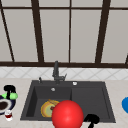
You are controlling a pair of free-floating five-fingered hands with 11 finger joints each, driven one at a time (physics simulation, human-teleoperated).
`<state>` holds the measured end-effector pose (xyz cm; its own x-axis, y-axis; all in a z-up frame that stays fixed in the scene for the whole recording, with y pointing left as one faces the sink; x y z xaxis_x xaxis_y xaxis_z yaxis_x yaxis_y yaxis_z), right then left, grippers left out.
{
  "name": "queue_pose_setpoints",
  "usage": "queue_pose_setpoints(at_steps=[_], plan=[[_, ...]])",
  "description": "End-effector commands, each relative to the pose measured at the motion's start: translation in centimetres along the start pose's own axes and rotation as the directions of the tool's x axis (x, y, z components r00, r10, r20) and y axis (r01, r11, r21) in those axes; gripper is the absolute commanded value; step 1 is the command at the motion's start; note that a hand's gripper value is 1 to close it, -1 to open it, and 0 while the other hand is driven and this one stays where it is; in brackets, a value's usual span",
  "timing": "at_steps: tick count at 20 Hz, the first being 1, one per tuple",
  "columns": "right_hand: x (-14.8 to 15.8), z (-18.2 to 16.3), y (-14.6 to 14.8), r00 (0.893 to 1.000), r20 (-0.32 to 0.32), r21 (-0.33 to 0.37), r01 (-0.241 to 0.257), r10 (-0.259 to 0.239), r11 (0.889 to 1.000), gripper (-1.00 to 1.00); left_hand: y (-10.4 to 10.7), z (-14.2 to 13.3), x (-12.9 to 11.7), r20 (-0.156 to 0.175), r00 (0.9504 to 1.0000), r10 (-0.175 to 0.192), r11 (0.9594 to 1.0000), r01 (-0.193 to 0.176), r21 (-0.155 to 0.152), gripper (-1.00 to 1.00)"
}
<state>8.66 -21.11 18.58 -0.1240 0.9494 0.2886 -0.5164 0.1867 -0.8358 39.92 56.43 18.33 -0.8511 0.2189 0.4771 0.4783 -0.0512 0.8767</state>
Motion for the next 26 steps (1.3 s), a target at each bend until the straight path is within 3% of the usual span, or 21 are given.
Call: queue_pose_setpoints(at_steps=[1,10,12,15,26], plan=[[0.0,0.0,0.0,1.0,0.0,0.0,0.0,0.0,1.0,0.0,1.3,-2.5,0.5,-0.02,0.9998,0.009,0.9993,-0.009,-0.035,1.0],[0.0,0.0,0.0,1.0,0.0,0.0,0.0,0.0,1.0,0.0,3.0,-8.3,1.6,-0.032,0.9995,0.007,0.9992,-0.009,-0.038,1.0],[0.0,0.0,0.0,1.0,0.0,0.0,0.0,0.0,1.0,0.0,2.8,-9.8,1.6,-0.036,0.9993,-0.005,0.9994,0.004,-0.035,1.0],[0.0,0.0,0.0,1.0,0.0,0.0,0.0,0.0,1.0,0.0,2.3,-11.8,1.4,-0.047,0.9986,-0.023,0.9997,0.023,-0.004,1.0],[0.0,0.0,0.0,1.0,0.0,0.0,0.0,0.0,1.0,0.0,1.0,-20.0,1.5,-0.047,0.9988,-0.016,0.9997,0.015,-0.017,1.0]])
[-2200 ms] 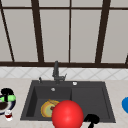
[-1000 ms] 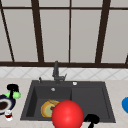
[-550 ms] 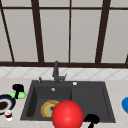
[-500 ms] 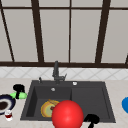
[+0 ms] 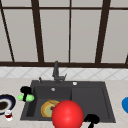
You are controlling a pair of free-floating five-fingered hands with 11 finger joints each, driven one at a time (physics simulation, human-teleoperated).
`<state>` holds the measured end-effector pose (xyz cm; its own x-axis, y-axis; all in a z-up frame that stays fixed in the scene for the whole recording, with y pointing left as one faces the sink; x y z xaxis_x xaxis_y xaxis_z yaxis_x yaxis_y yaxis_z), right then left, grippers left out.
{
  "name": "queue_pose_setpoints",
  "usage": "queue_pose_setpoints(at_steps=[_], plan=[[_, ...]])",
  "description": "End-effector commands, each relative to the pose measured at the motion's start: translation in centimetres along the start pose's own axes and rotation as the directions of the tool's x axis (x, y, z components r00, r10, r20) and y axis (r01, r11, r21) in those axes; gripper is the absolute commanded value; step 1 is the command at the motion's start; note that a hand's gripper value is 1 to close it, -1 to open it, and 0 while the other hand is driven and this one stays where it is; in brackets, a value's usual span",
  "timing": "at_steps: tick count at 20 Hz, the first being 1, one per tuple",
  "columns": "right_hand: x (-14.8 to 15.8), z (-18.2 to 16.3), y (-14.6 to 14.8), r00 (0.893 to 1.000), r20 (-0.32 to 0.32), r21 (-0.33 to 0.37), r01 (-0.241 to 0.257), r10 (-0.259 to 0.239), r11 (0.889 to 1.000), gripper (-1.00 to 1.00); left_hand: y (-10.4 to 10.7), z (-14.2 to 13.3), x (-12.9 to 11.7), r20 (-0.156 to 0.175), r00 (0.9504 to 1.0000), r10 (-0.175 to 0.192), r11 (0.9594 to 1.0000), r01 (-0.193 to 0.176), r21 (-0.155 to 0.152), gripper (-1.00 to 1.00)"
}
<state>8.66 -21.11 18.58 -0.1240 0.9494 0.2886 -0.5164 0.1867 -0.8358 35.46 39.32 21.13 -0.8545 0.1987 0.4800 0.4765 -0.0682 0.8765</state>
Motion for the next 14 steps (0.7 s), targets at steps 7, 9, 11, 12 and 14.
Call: queue_pose_setpoints(at_steps=[7,9,11,12,14], plan=[[0.0,0.0,0.0,1.0,0.0,0.0,0.0,0.0,1.0,0.0,-1.2,-7.6,0.0,-0.039,0.9991,-0.016,0.9996,0.015,-0.026,1.0],[0.0,0.0,0.0,1.0,0.0,0.0,0.0,0.0,1.0,0.0,-1.8,-8.9,-0.3,-0.048,0.9987,-0.016,0.9993,0.014,-0.034,1.0],[0.0,0.0,0.0,1.0,0.0,0.0,0.0,0.0,1.0,0.0,-2.7,-10.3,-0.9,-0.053,0.9983,-0.023,0.9984,0.02,-0.053,1.0],[0.0,0.0,0.0,1.0,0.0,0.0,0.0,0.0,1.0,0.0,-3.0,-11.0,-1.1,-0.055,0.9982,-0.022,0.9985,0.019,-0.052,1.0],[0.0,0.0,0.0,1.0,0.0,0.0,0.0,0.0,1.0,0.0,-4.0,-12.3,-1.8,-0.059,0.9981,-0.02,0.9985,0.017,-0.052,1.0]])
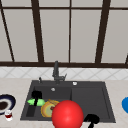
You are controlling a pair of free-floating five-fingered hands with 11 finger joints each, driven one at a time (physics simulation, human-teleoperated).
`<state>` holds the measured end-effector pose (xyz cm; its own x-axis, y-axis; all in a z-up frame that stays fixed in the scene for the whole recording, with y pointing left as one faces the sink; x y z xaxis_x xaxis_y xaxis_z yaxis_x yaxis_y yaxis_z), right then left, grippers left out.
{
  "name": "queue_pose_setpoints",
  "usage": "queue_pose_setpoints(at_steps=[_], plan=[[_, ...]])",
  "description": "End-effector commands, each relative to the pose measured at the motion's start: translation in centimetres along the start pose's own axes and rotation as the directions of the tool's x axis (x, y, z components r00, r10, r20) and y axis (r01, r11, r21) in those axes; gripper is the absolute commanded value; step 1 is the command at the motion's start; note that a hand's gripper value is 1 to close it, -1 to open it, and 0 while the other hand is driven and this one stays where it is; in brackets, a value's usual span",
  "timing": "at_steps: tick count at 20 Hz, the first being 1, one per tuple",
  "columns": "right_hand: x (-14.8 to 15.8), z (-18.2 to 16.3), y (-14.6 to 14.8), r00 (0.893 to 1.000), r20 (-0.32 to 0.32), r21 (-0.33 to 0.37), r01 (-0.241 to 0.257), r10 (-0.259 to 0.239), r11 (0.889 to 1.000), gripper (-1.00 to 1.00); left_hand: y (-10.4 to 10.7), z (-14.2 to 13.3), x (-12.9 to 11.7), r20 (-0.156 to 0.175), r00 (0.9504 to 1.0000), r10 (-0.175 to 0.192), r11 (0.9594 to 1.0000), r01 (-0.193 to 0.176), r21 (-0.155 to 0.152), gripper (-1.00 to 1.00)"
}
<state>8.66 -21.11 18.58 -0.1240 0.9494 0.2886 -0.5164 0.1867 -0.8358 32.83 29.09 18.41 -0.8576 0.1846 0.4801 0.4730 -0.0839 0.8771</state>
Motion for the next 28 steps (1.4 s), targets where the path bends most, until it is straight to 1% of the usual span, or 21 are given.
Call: queue_pose_setpoints(at_steps=[1,5,7,8,11,13,15,17,18,19,21,24,27,28], plan=[[0.0,0.0,0.0,1.0,0.0,0.0,0.0,0.0,1.0,0.0,-1.6,-2.5,-1.4,-0.047,0.9988,-0.012,0.9994,0.011,-0.033,1.0],[0.0,0.0,0.0,1.0,0.0,0.0,0.0,0.0,1.0,0.0,-4.3,-5.0,-3.5,-0.052,0.9985,-0.016,0.9995,0.015,-0.026,1.0],[0.0,0.0,0.0,1.0,0.0,0.0,0.0,0.0,1.0,0.0,-5.8,-6.5,-4.7,-0.049,0.9982,-0.035,0.9993,0.034,-0.018,1.0],[0.0,0.0,0.0,1.0,0.0,0.0,0.0,0.0,1.0,0.0,-6.4,-7.1,-5.1,-0.032,0.9981,-0.053,0.9986,0.052,-0.008,1.0],[0.0,0.0,0.0,1.0,0.0,0.0,0.0,0.0,1.0,0.0,-8.4,-9.2,-6.7,-0.03,0.998,-0.056,0.9984,0.056,-0.011,1.0],[0.0,0.0,0.0,1.0,0.0,0.0,0.0,0.0,1.0,0.0,-9.9,-10.5,-7.9,-0.032,0.9982,-0.051,0.9986,0.051,-0.009,1.0],[0.0,0.0,0.0,1.0,0.0,0.0,0.0,0.0,1.0,0.0,-11.0,-11.5,-9.4,-0.031,0.9983,-0.049,0.9988,0.049,-0.009,1.0],[0.0,0.0,0.0,1.0,0.0,0.0,0.0,0.0,1.0,0.0,-12.0,-12.0,-11.4,-0.024,0.9985,-0.048,0.9988,0.048,-0.006,1.0],[0.0,0.0,0.0,1.0,0.0,0.0,0.0,0.0,1.0,0.0,-12.1,-11.4,-13.0,-0.01,0.9989,-0.047,0.9989,0.047,-0.005,1.0],[0.0,0.0,0.0,1.0,0.0,0.0,0.0,0.0,1.0,0.0,-12.5,-11.5,-14.1,-0.005,0.9989,-0.046,0.9989,0.046,-0.005,1.0],[0.0,0.0,0.0,1.0,0.0,0.0,0.0,0.0,1.0,0.0,-13.3,-11.5,-16.4,-0.003,0.999,-0.045,0.999,0.045,-0.005,1.0],[0.0,0.0,0.0,1.0,0.0,0.0,0.0,0.0,1.0,0.0,-14.1,-11.3,-19.5,-0.005,0.9989,-0.048,0.9988,0.047,-0.014,1.0],[0.0,0.0,0.0,1.0,0.0,0.0,0.0,0.0,1.0,0.0,-15.5,-10.9,-21.3,0.016,0.9992,-0.036,0.9991,0.036,-0.02,1.0],[0.0,0.0,0.0,1.0,0.0,0.0,0.0,0.0,1.0,0.0,-16.0,-10.7,-21.8,0.018,0.9992,-0.035,0.9992,0.036,-0.018,1.0]])
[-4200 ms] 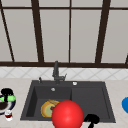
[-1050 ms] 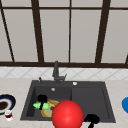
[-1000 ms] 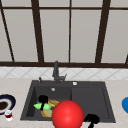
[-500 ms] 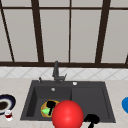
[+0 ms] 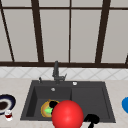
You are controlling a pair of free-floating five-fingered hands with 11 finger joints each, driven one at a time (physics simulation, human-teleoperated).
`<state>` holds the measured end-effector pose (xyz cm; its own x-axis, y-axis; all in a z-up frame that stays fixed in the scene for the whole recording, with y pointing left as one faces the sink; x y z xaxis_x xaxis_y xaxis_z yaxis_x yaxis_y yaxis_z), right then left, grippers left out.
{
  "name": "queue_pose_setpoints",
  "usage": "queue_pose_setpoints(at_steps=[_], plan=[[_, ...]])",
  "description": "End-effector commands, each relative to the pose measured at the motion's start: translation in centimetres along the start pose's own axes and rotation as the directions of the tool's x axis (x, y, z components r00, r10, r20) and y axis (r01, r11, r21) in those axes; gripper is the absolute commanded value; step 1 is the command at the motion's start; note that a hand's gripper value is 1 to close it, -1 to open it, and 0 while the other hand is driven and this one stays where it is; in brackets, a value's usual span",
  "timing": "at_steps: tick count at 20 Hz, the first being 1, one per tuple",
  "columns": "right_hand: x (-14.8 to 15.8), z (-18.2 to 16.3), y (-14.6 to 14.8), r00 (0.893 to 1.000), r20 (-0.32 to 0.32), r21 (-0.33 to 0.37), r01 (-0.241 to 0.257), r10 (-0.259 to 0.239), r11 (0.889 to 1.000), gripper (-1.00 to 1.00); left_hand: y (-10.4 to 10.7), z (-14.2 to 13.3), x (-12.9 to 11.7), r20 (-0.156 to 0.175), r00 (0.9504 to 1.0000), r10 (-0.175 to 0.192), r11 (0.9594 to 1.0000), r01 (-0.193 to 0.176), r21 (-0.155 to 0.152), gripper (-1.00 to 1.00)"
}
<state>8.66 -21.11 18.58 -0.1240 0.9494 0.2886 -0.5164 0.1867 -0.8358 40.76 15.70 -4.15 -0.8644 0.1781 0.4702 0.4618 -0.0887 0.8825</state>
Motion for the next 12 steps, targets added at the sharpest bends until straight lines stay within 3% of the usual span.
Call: queue_pose_setpoints(at_steps=[1,3,4,6,9,12], plan=[[0.0,0.0,0.0,1.0,0.0,0.0,0.0,0.0,1.0,0.0,-1.9,0.5,-2.0,0.023,0.9996,-0.019,0.9997,0.02,-0.015,1.0],[0.0,0.0,0.0,1.0,0.0,0.0,0.0,0.0,1.0,0.0,-2.6,0.6,-2.0,-0.042,0.9991,0.009,0.9995,-0.011,-0.029,1.0],[0.0,0.0,0.0,1.0,0.0,0.0,0.0,0.0,1.0,0.0,-2.3,1.1,-2.7,-0.052,0.9982,0.031,0.9985,-0.034,-0.042,1.0],[0.0,0.0,0.0,1.0,0.0,0.0,0.0,0.0,1.0,0.0,-1.8,1.2,-3.2,-0.048,0.9968,0.064,0.9968,-0.067,-0.045,1.0],[0.0,0.0,0.0,1.0,0.0,0.0,0.0,0.0,1.0,0.0,-0.5,1.0,-4.2,-0.07,0.9913,0.112,0.9932,-0.114,-0.023,1.0],[0.0,0.0,0.0,1.0,0.0,0.0,0.0,0.0,1.0,0.0,-0.9,0.4,-4.9,-0.085,0.984,0.157,0.9874,-0.158,-0.01,1.0]])
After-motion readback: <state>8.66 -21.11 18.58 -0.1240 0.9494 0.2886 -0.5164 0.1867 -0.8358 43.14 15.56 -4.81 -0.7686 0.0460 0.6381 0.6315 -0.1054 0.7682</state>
